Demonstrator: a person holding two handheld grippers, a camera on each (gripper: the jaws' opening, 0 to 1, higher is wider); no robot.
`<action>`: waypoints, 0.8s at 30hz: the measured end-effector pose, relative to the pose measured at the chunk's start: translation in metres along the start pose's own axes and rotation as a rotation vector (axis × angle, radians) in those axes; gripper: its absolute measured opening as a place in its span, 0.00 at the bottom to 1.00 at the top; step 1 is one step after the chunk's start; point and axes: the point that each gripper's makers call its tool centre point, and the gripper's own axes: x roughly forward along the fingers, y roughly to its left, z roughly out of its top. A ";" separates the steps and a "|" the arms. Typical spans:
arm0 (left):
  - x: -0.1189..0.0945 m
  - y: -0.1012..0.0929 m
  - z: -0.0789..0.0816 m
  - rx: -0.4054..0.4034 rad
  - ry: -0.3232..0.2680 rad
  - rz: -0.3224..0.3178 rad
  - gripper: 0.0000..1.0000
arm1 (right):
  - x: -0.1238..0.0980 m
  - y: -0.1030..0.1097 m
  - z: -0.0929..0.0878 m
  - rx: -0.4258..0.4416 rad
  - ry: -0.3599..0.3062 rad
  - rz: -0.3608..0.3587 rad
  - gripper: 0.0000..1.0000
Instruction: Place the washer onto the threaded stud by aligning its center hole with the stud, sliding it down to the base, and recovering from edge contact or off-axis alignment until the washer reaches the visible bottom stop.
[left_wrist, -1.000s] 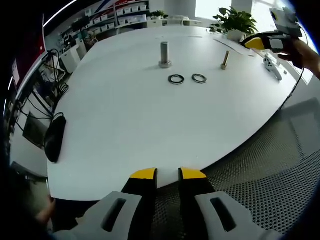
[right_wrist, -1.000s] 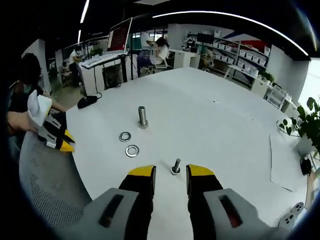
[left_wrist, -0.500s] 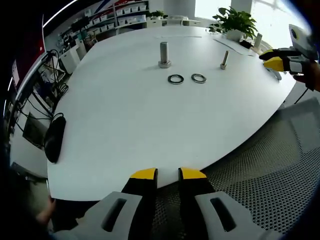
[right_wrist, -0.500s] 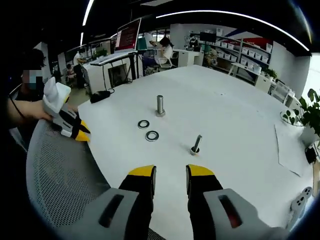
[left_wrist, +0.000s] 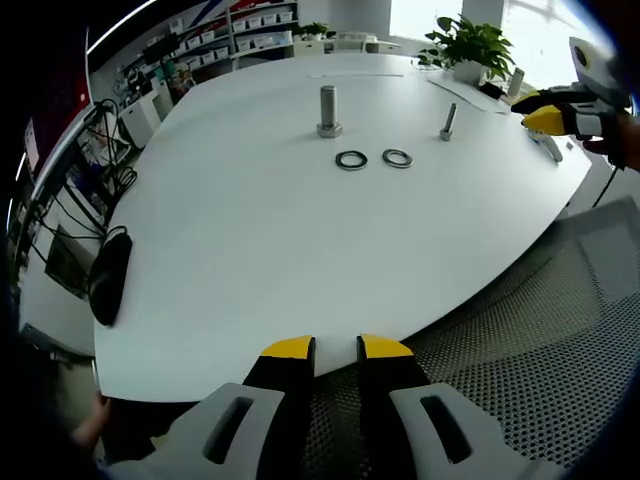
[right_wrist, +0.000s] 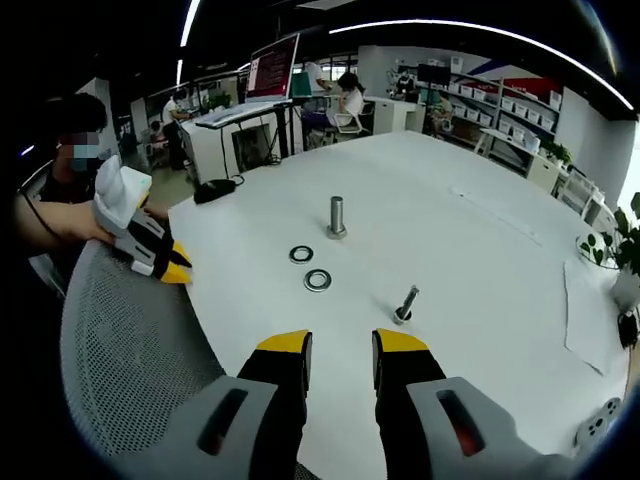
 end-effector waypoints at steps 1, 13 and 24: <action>0.000 0.000 0.000 0.000 0.000 0.000 0.14 | 0.002 0.001 0.001 -0.004 0.015 0.013 0.27; 0.000 0.000 0.000 -0.007 -0.008 0.001 0.14 | 0.029 0.025 0.012 -0.148 0.134 0.145 0.27; -0.001 0.001 0.000 -0.016 -0.010 0.007 0.15 | 0.067 0.024 0.012 -0.377 0.329 0.227 0.28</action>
